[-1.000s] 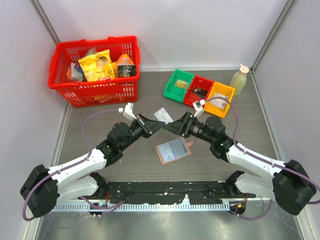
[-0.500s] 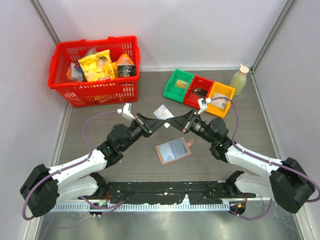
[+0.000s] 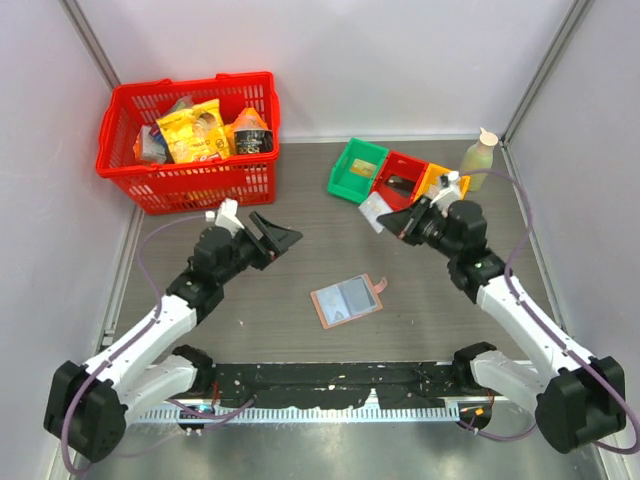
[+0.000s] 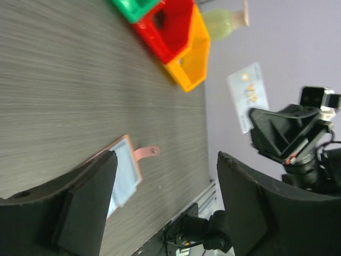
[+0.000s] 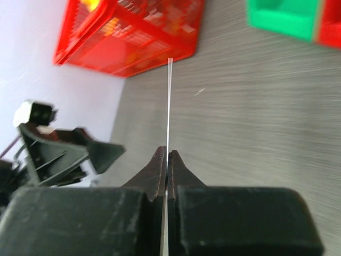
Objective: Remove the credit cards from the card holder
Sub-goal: Remove the credit card from the card holder, then place the credit card in the storage box.
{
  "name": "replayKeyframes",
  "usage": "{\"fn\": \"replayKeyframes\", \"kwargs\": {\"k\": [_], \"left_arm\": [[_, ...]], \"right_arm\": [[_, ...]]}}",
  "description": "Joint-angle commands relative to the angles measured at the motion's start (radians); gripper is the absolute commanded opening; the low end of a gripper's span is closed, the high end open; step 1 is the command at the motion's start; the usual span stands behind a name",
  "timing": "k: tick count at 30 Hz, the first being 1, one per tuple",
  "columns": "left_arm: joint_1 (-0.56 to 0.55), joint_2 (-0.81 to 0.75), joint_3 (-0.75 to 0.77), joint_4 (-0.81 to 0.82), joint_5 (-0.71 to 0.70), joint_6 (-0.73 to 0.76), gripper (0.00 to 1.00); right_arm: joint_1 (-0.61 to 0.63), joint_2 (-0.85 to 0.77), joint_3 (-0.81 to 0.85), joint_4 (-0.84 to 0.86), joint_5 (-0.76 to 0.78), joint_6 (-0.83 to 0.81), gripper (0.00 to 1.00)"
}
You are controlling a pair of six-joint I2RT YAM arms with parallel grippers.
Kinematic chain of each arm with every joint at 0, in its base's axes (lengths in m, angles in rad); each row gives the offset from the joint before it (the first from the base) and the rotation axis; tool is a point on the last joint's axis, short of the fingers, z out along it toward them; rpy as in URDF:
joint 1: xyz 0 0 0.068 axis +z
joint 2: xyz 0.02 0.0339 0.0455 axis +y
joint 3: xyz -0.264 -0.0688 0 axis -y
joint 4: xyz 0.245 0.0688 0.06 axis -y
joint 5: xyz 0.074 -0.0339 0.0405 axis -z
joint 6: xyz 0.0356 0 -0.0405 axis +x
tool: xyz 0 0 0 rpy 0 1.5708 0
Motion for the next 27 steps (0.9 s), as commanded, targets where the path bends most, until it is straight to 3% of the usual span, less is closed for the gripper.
{"fn": "replayKeyframes", "kwargs": {"k": [1, 4, 9, 18, 27], "left_arm": [[0.134, -0.036, 0.134, -0.348, 0.176, 0.203, 0.86], [0.183, -0.042, 0.216, -0.538, 0.153, 0.364, 1.00], [0.189, -0.036, 0.305, -0.714, 0.026, 0.546, 1.00], [0.166, -0.104, 0.296, -0.757, -0.082, 0.662, 1.00], [0.165, -0.125, 0.294, -0.778, -0.076, 0.704, 1.00]], "right_arm": [[-0.177, 0.045, 0.178, -0.433, 0.010, -0.246, 0.00], [-0.258, 0.101, 0.264, -0.580, 0.080, -0.291, 0.00], [-0.399, 0.266, 0.451, -0.724, 0.140, -0.388, 0.00], [-0.484, 0.660, 0.784, -0.850, 0.171, -0.504, 0.00], [-0.484, 0.976, 1.086, -0.972, 0.010, -0.665, 0.00]]}}
